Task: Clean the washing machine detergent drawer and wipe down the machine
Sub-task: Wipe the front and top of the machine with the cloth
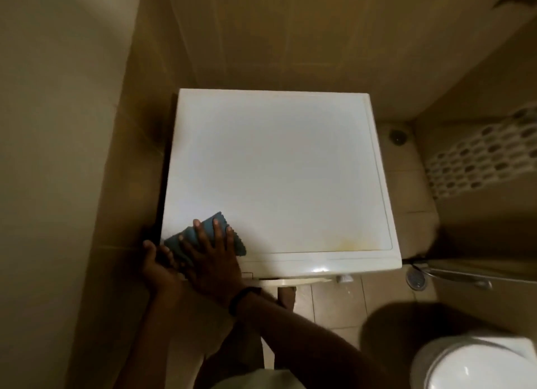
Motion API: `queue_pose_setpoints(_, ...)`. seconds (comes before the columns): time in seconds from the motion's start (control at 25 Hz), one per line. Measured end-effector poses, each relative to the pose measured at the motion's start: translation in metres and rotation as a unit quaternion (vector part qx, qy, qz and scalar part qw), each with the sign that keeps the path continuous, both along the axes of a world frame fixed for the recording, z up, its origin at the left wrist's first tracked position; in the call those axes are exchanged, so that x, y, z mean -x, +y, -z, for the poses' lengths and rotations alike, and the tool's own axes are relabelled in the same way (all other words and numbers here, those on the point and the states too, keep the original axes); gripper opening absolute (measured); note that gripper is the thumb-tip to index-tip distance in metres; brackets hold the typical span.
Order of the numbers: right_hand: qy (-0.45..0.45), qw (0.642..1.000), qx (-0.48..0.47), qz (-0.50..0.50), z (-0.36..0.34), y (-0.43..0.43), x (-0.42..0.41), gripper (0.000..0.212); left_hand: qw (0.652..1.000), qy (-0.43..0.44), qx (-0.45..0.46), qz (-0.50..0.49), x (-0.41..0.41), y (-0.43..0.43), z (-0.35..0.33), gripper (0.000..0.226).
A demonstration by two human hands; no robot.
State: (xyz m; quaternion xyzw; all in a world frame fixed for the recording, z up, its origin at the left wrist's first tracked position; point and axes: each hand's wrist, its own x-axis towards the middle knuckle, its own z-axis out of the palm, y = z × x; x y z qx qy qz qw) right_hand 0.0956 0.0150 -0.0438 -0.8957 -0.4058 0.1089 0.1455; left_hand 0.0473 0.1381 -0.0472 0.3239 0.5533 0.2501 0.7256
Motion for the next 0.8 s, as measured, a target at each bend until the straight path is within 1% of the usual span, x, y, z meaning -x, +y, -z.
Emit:
queue_pose_setpoints(0.08,-0.011,1.0,0.025,0.007,-0.001,-0.037,-0.006,0.071,0.993,0.029,-0.068,0.093,-0.005,0.003,0.004,0.045)
queue_pose_setpoints(0.12,-0.012,0.999,0.041,0.023,0.0,-0.056,-0.01,0.073,0.984,0.028,-0.107,0.14,-0.011,0.002,0.003,0.046)
queue_pose_setpoints(0.16,-0.008,0.997,0.053,0.051,-0.001,-0.078,-0.014,0.073,0.978,0.031,-0.12,0.168,-0.017,-0.003,-0.001,0.049)
queue_pose_setpoints(0.24,-0.001,0.99,0.064,0.124,-0.003,-0.118,-0.019,0.069,0.972,0.054,-0.134,0.187,-0.024,-0.014,-0.011,0.049)
queue_pose_setpoints(0.32,-0.006,0.976,0.069,0.204,-0.005,-0.154,-0.022,0.066,0.967,0.072,-0.153,0.191,-0.021,-0.021,-0.01,0.041)
queue_pose_setpoints(0.44,-0.009,0.94,0.093,0.328,-0.007,-0.193,-0.032,0.065,0.959,0.096,-0.166,0.209,-0.019,-0.023,-0.006,0.043)
queue_pose_setpoints(0.52,-0.009,0.913,0.104,0.395,-0.006,-0.211,-0.043,0.063,0.952,0.093,-0.18,0.231,-0.021,-0.022,-0.008,0.044)
queue_pose_setpoints(0.6,0.004,0.889,0.094,0.449,-0.003,-0.226,-0.058,0.062,0.948,0.083,-0.178,0.249,-0.021,-0.019,-0.007,0.039)
queue_pose_setpoints(0.72,0.001,0.86,0.092,0.501,0.001,-0.252,-0.076,0.063,0.939,0.1,-0.179,0.277,-0.023,-0.02,-0.011,0.044)
queue_pose_setpoints(0.8,-0.001,0.841,0.1,0.532,0.006,-0.274,-0.089,0.063,0.937,0.114,-0.177,0.277,-0.026,-0.025,-0.018,0.046)
